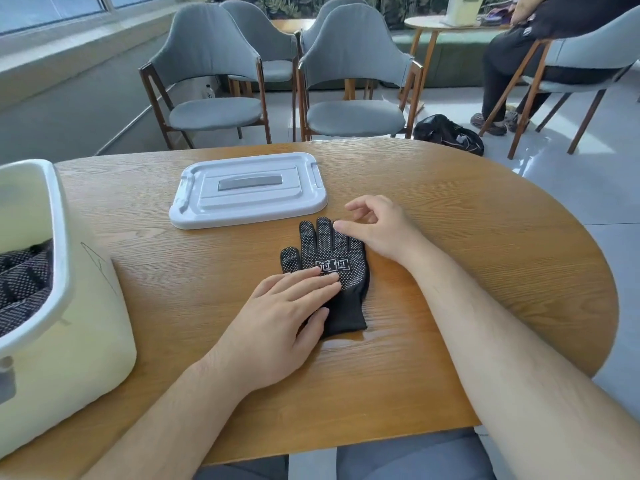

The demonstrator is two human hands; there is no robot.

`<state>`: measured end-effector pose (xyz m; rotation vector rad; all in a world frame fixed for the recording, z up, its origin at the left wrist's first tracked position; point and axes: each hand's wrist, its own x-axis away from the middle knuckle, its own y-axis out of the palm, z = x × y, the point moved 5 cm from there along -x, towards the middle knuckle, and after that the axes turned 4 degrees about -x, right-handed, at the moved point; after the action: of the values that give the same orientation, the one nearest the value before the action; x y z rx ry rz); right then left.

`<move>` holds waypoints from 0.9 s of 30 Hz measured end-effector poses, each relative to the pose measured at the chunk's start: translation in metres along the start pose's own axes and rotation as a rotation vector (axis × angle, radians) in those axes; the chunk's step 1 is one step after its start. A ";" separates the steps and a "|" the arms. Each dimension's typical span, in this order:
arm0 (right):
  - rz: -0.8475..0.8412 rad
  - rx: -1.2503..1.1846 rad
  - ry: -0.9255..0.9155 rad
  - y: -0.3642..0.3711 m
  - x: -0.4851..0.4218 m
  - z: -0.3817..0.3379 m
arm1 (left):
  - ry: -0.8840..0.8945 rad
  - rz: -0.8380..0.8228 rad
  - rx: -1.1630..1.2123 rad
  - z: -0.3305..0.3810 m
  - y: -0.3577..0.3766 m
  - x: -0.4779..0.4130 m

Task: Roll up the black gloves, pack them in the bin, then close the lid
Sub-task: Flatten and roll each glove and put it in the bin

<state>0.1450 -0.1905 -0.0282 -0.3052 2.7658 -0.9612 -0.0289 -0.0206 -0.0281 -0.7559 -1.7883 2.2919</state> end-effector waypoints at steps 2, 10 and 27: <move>0.035 0.072 -0.015 0.000 0.002 -0.001 | 0.000 -0.009 -0.013 0.001 0.001 0.000; 0.044 0.088 -0.036 -0.007 0.031 -0.002 | 0.025 -0.127 -0.083 0.005 0.001 0.001; 0.208 0.263 0.013 -0.010 0.044 -0.003 | 0.139 -0.203 -0.006 0.019 0.000 0.001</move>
<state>0.1035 -0.2077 -0.0253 0.0293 2.5753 -1.2524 -0.0383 -0.0372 -0.0252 -0.6810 -1.7252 2.0543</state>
